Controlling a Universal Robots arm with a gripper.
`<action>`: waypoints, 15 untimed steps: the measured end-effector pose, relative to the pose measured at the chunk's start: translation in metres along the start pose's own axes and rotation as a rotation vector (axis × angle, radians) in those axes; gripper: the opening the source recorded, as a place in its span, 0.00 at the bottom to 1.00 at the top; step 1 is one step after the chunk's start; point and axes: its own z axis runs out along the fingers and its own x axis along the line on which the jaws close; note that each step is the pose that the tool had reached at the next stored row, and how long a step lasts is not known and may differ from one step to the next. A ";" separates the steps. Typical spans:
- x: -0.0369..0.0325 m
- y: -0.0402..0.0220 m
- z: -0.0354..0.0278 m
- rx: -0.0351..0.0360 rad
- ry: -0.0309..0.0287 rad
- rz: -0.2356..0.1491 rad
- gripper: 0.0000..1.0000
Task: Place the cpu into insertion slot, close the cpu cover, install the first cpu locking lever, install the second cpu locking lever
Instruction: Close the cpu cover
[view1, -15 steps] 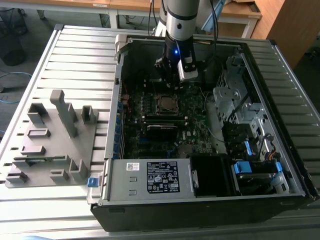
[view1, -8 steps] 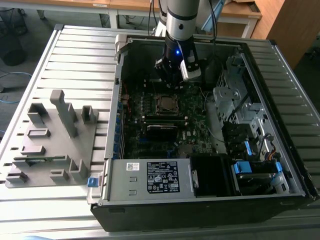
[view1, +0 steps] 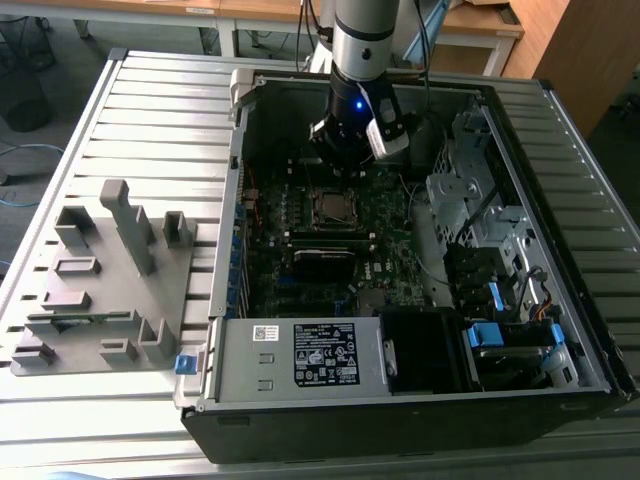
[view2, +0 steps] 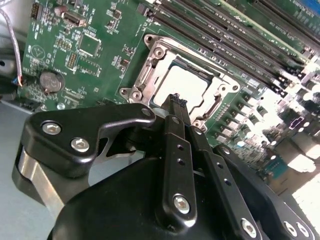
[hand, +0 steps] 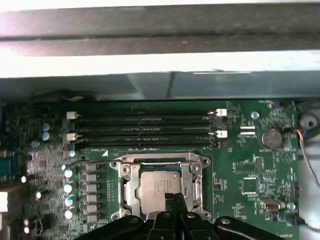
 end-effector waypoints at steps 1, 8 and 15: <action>0.0000 0.0000 0.0000 -0.0001 0.0000 -0.001 0.11; 0.0000 0.0000 0.0000 -0.0001 0.0001 -0.002 0.11; 0.0000 0.0000 0.0000 -0.0011 0.0013 -0.053 0.11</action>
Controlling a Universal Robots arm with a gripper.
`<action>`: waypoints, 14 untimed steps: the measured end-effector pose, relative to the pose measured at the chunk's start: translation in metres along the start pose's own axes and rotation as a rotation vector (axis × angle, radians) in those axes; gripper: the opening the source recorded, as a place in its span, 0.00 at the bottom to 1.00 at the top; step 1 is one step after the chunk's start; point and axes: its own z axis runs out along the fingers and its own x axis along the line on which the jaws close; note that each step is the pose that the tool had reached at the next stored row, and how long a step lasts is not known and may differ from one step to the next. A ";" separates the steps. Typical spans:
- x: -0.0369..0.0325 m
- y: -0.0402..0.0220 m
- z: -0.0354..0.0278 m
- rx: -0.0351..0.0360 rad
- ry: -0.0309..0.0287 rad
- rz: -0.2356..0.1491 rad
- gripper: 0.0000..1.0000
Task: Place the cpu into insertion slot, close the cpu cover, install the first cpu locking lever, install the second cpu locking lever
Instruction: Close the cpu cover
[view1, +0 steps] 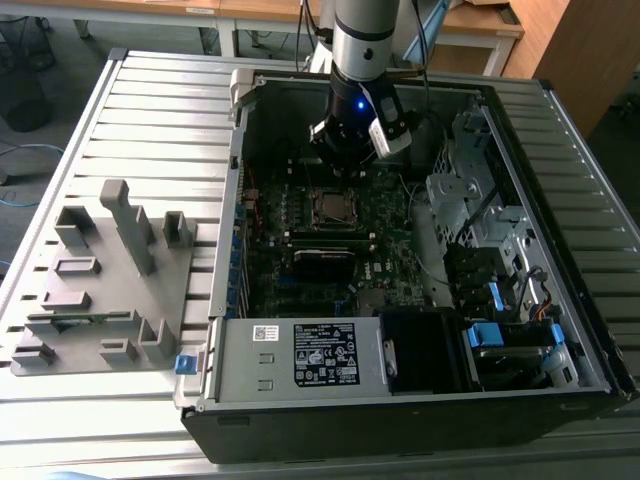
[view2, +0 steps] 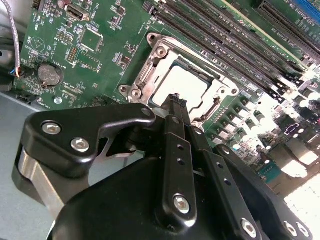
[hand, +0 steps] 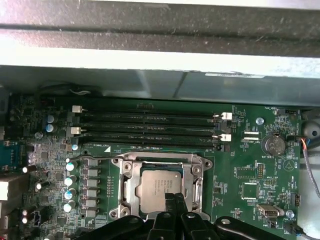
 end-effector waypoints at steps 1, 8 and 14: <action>0.0000 0.0000 0.0000 0.0000 0.0000 0.000 0.11; 0.0000 0.0000 0.0012 -0.0034 -0.0004 0.014 0.11; 0.0011 -0.0001 0.0044 -0.0031 -0.0009 0.030 0.11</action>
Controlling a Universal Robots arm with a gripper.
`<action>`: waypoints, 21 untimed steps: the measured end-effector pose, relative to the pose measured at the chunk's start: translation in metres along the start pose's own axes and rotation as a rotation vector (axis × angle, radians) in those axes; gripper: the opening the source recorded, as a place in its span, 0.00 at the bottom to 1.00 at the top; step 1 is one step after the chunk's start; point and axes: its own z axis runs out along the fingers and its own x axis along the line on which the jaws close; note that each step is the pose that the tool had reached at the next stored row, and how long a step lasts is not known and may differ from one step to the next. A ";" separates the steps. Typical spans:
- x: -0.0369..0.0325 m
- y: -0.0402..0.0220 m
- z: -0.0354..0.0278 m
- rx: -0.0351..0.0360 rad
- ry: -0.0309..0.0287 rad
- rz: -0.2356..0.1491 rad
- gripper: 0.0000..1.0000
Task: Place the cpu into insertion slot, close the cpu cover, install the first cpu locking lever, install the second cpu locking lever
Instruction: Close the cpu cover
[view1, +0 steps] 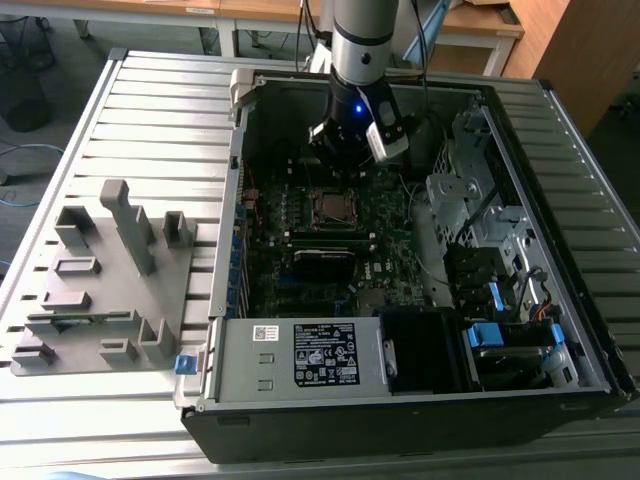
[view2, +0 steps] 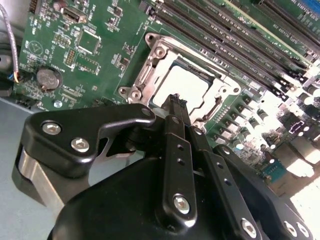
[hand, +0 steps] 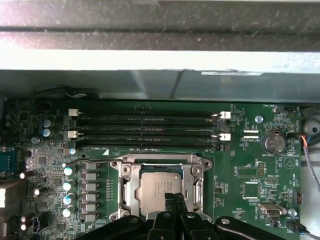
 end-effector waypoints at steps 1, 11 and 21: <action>0.0008 0.0000 0.0013 -0.0002 0.0000 0.000 0.11; 0.0099 -0.0005 0.0135 -0.0004 -0.0034 0.000 0.11; 0.0102 -0.0023 0.0157 -0.0005 -0.0040 0.000 0.11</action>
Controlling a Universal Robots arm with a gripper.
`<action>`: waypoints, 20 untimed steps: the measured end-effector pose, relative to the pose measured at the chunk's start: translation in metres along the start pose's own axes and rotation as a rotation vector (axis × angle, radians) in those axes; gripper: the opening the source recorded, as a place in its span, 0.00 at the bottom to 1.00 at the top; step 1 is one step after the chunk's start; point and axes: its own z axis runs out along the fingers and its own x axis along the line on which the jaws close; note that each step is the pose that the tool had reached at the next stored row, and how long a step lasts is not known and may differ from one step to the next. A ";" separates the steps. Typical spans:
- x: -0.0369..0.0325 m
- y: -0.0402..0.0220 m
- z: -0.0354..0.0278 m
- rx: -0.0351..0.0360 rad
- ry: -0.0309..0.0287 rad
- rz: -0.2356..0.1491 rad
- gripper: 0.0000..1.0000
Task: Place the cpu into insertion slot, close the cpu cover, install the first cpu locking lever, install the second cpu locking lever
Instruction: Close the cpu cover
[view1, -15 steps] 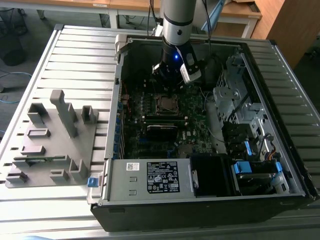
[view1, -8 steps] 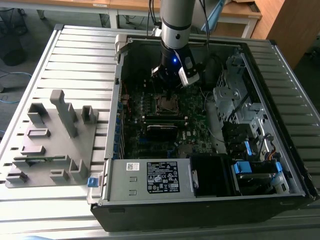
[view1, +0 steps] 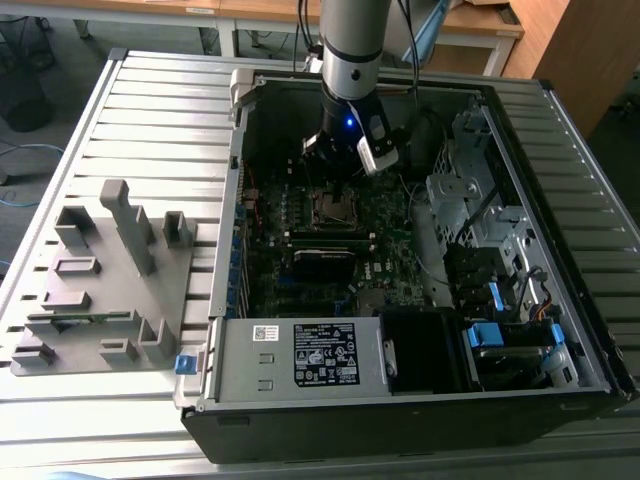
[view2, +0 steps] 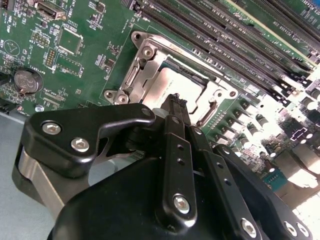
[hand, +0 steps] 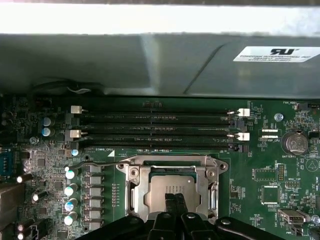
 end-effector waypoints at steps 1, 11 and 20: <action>0.0000 -0.0001 -0.0001 0.0002 0.0001 0.000 0.11; 0.0000 -0.0001 -0.0013 0.0002 0.0001 0.000 0.11; -0.0001 -0.0001 -0.0041 0.0001 0.0001 0.000 0.11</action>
